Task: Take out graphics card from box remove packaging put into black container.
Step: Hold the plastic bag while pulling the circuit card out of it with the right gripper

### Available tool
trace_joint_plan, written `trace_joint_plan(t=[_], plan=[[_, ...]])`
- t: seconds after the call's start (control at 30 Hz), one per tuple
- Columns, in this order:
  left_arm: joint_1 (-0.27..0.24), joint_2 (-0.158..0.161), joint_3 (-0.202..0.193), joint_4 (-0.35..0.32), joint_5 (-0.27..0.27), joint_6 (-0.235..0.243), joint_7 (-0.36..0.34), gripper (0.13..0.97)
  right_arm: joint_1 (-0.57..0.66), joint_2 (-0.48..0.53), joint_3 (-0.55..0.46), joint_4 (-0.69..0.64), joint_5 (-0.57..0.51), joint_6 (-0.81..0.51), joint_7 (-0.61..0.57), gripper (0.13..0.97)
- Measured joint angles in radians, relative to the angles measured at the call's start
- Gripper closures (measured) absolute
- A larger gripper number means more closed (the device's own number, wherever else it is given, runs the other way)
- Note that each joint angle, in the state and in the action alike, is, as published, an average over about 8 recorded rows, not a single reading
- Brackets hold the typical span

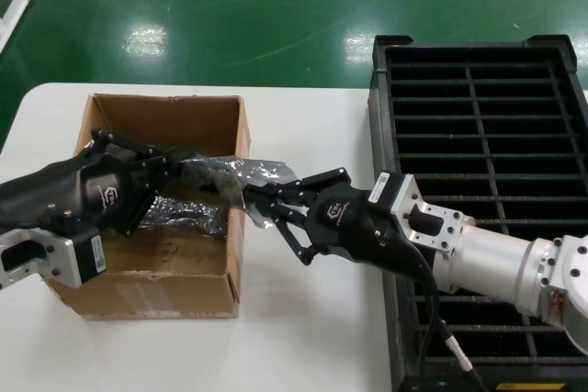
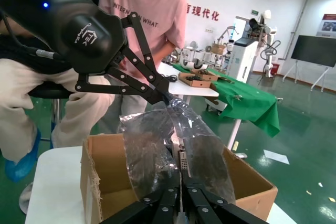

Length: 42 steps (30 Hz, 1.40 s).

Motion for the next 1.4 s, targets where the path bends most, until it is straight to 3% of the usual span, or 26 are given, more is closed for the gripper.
trace_joint_plan(t=[0.63, 1.03, 1.4], plan=[[0.000, 0.000, 0.000, 0.000, 0.000, 0.000, 0.000, 0.959, 0.034, -0.046, 0.002, -0.068, 0.030, -0.051, -0.012, 0.824], [0.000, 0.000, 0.000, 0.000, 0.000, 0.000, 0.000, 0.959, 0.051, -0.085, 0.007, -0.121, 0.034, -0.045, -0.022, 0.880], [0.000, 0.000, 0.000, 0.000, 0.000, 0.000, 0.000, 0.959, 0.031, -0.068, 0.017, -0.080, 0.033, -0.037, -0.015, 0.946]])
